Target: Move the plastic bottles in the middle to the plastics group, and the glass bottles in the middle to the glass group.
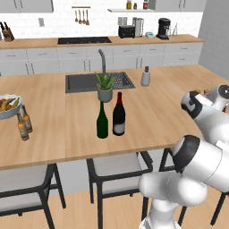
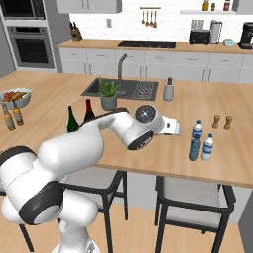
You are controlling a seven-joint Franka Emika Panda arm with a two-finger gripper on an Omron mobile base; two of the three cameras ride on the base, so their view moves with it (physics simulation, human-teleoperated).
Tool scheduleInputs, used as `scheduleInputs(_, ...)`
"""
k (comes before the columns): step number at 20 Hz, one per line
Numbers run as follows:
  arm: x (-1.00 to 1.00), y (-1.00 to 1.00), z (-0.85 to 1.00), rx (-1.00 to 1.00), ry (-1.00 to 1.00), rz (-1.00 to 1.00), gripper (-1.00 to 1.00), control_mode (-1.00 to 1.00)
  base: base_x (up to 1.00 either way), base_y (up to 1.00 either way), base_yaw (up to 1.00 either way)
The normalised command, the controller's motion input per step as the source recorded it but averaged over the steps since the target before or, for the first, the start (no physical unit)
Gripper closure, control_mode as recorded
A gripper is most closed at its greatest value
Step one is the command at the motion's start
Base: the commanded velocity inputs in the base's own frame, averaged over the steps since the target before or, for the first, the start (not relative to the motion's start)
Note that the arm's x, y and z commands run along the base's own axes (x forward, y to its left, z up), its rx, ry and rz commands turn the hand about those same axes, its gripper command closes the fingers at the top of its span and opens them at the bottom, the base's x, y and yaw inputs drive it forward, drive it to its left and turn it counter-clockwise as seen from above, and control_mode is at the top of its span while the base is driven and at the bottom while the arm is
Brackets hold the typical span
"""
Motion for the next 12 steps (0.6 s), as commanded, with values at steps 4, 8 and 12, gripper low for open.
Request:
scheduleInputs(4,-0.04,0.74,0.51,0.00,0.10,0.14,-1.00,-1.00,0.00,0.00,0.00)
scheduleInputs(8,-0.15,0.75,0.32,0.00,0.07,0.13,-1.00,-1.00,0.00,0.00,0.00)
scheduleInputs(12,-0.20,0.75,0.19,0.00,0.02,0.12,-1.00,-1.00,0.00,0.00,0.00)
